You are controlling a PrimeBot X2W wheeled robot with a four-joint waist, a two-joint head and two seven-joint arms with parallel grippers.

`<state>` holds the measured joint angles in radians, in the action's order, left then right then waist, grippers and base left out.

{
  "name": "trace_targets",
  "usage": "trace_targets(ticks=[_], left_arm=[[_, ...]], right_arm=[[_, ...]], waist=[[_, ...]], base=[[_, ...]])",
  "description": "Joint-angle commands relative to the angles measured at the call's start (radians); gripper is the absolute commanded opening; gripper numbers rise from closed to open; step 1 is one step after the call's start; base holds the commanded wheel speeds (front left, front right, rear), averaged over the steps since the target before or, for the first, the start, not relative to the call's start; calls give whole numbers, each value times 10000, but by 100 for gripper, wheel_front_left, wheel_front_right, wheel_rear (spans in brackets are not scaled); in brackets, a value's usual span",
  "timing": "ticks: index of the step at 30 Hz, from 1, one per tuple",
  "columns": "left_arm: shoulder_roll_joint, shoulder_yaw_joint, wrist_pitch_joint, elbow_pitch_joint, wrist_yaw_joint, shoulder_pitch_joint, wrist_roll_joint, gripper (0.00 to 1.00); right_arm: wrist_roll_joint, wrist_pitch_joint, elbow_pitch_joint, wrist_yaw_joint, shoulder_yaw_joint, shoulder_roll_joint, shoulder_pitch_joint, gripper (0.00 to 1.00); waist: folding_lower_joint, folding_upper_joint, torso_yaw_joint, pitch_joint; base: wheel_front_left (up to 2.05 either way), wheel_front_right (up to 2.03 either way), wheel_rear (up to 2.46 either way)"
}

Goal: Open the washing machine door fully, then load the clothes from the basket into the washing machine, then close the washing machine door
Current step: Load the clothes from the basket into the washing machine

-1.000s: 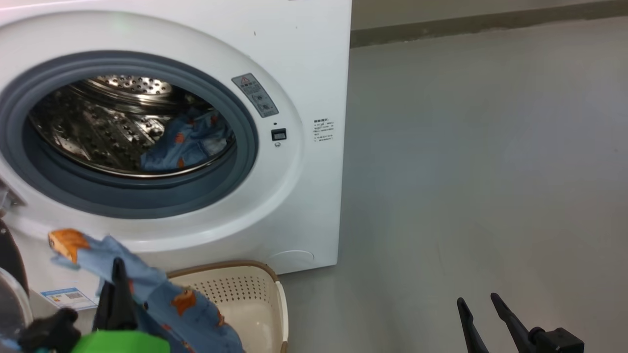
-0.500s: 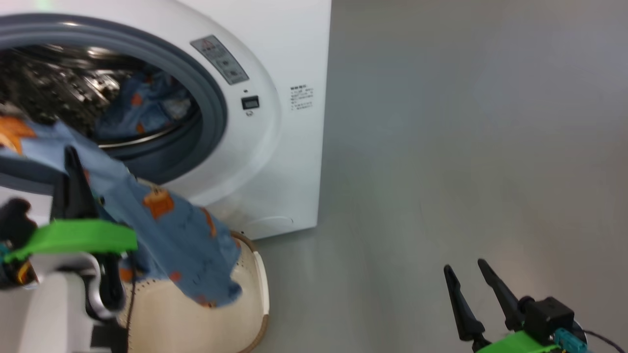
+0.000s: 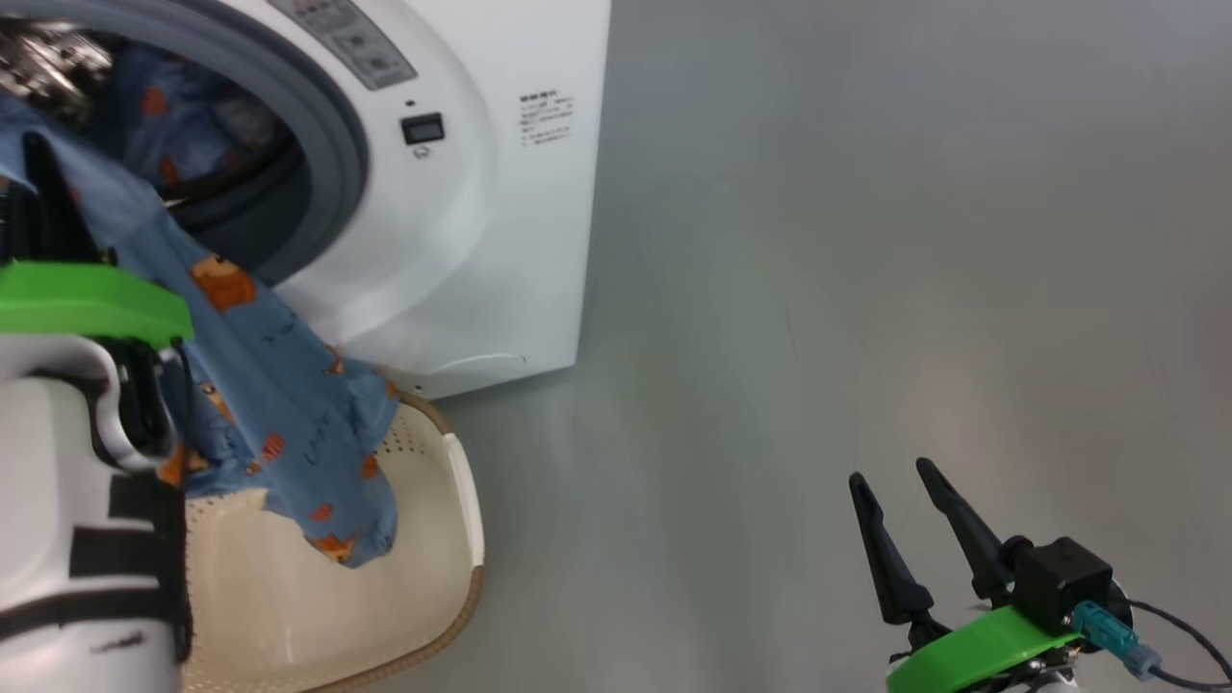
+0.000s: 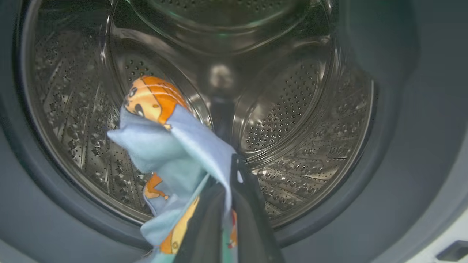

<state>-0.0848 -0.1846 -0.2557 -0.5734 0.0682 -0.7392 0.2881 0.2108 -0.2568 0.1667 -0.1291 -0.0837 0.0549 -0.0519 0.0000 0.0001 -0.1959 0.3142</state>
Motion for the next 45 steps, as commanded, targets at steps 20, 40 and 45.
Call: trace_targets(ticks=[20, 40, 45], left_arm=[[-1515, -375, -61, -2560, -289, -4450, -1381, 0], [-1857, -61, -61, -4217, -758, -6854, -1781, 0], [-1762, 257, -61, -5257, -660, -6742, -1944, 0]], right_arm=[[131, -49, -495, -16, -308, 412, -166, 100], [123, -49, -971, -16, -402, 669, 468, 100], [144, -49, -866, -16, -449, 595, 461, 100]], waist=[[0, -1, -688, 2269], [0, -1, -708, 3054], [0, -1, -695, 2879]], base=[[0, 0, 0], [0, 0, 0], [0, 0, 0]])
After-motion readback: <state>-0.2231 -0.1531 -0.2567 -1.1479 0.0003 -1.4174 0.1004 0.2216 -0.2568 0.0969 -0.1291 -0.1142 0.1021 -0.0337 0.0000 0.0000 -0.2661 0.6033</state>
